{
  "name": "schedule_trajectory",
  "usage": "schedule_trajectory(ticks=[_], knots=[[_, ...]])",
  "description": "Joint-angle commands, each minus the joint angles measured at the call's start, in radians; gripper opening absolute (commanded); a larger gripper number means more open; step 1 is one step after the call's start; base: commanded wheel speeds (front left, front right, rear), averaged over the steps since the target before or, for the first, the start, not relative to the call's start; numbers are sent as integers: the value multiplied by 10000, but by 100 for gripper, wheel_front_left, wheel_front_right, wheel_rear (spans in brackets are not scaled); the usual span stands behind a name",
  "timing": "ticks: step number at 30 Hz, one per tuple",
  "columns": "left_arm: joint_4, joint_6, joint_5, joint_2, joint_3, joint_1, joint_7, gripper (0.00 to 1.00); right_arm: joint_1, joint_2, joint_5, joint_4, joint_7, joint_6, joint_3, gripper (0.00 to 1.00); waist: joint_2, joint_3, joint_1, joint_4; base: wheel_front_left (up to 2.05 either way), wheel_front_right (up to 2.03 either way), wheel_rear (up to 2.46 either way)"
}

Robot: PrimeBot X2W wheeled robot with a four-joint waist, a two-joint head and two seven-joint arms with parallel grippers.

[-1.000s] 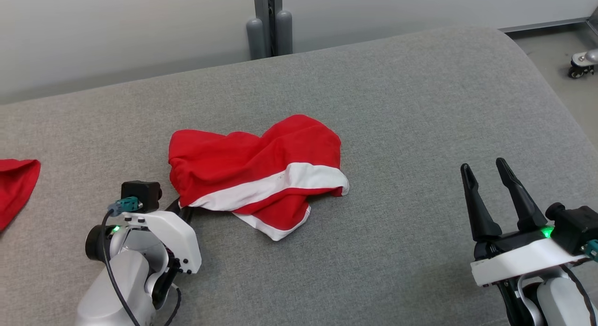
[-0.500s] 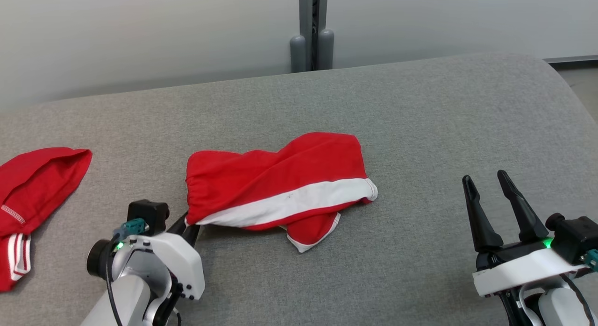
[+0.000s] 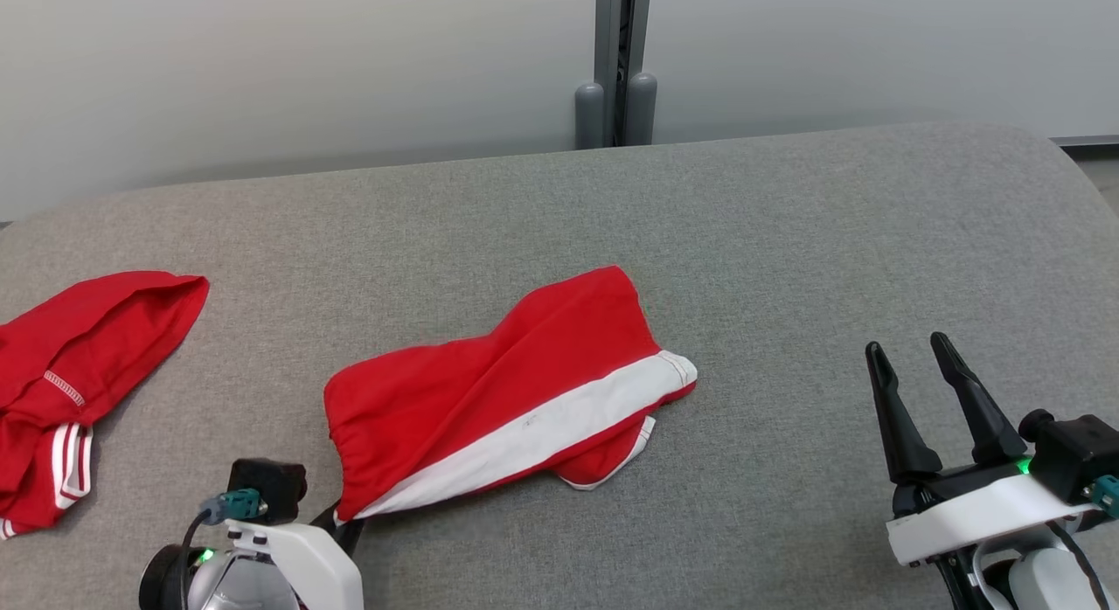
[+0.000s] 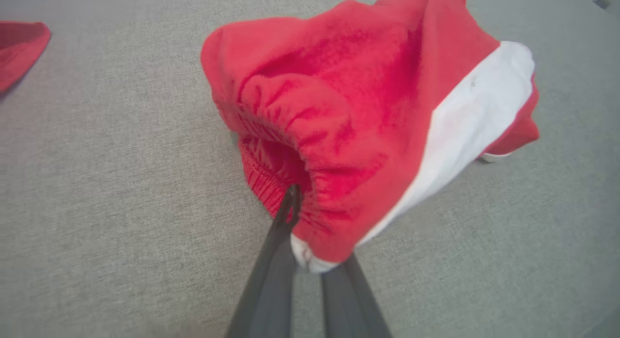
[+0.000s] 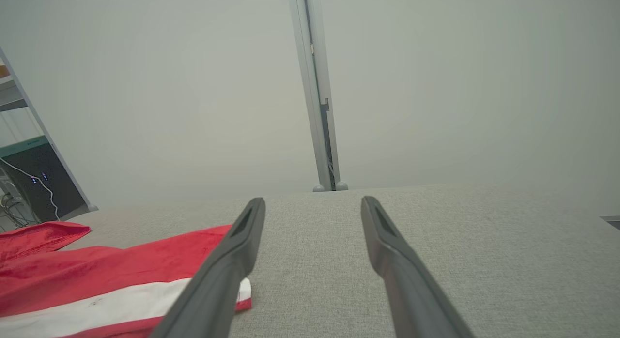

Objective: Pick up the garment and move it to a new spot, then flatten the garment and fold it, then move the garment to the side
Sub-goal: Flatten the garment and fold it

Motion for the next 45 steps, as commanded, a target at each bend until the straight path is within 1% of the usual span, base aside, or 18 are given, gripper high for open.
schedule_trajectory(ticks=[1,6,7,8,9,10,15,24,40,43,45], knots=[[-105,88,-44,129,27,180,77,0,90,-89,26,-12,-45,24,-28,100,0,-6,0,-14,0,0,0],[-270,245,-49,185,-12,516,193,0,120,-131,66,14,-45,24,-10,100,0,-6,0,-38,0,0,0],[-236,273,-62,149,-34,530,195,5,122,-132,71,25,-45,24,9,100,0,-14,0,-44,0,0,0],[-188,264,-72,123,-57,523,183,31,120,-127,68,40,-45,24,35,100,0,-24,0,-53,0,0,0],[-138,267,-75,102,-79,509,167,62,111,-118,70,54,-45,24,66,100,0,-36,0,-62,0,0,0],[-101,253,-105,79,-95,502,159,99,104,-115,74,69,-45,24,91,100,0,-52,0,-72,0,0,0],[44,273,-168,55,-96,572,75,100,126,-150,98,139,-45,24,115,100,0,-125,0,-90,0,0,0],[-241,662,-276,240,360,892,-318,100,249,-88,56,196,-45,24,-105,100,0,-274,0,71,0,0,0],[-1662,1673,-331,969,1321,1663,-522,100,426,-63,2,159,-45,24,-247,100,0,-503,0,315,0,0,0],[-1993,1909,-247,1016,1482,1760,-683,100,429,-72,-3,154,-45,24,-270,100,0,-505,0,314,0,0,0],[-2260,2057,-159,903,1623,1639,-1073,100,411,-83,-11,151,-45,24,-275,100,0,-498,0,310,0,0,0]])
